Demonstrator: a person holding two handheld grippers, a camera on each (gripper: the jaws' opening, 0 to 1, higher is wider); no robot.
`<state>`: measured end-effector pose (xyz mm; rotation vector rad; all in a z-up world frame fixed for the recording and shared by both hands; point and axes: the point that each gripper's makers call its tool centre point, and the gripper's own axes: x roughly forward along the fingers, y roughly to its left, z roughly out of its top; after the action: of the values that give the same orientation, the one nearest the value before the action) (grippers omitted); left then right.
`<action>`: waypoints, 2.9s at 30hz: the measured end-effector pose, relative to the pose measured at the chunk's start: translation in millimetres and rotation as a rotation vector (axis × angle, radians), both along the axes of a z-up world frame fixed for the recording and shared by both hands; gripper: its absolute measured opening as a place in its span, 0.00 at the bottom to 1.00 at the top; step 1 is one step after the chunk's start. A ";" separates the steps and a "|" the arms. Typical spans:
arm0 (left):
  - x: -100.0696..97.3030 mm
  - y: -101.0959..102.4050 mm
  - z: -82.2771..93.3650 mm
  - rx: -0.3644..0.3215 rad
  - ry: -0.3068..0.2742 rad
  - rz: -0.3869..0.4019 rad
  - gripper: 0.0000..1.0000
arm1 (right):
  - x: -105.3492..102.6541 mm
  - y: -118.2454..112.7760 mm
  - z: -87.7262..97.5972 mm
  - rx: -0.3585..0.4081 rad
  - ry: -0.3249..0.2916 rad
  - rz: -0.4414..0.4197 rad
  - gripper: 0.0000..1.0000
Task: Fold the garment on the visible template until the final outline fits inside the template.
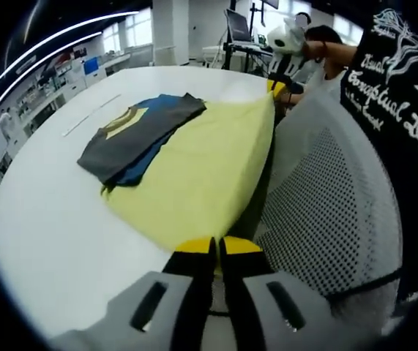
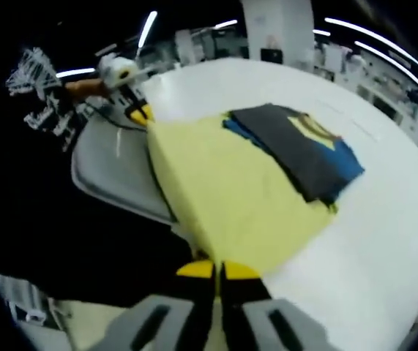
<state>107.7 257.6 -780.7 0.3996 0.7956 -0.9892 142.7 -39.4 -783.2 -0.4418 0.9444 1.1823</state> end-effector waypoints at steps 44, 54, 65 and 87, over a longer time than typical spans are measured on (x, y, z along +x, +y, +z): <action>171.9 19.6 98.3 0.003 -0.282 0.104 0.00 | 163.4 23.6 92.6 -0.007 -0.393 -0.121 0.00; 207.2 16.3 104.6 -0.033 -0.335 0.159 0.00 | 203.2 21.7 97.5 -0.002 -0.449 -0.166 0.00; 249.6 18.2 102.5 -0.051 -0.358 0.232 0.00 | 242.6 28.1 94.2 0.007 -0.487 -0.216 0.00; 314.6 37.7 57.7 0.044 -0.335 0.264 0.00 | 310.9 30.9 47.6 -0.144 -0.499 -0.261 0.00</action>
<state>422.4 295.3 -723.0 0.4706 0.5490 -0.6377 453.6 -8.5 -735.6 -0.6707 0.6282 0.7201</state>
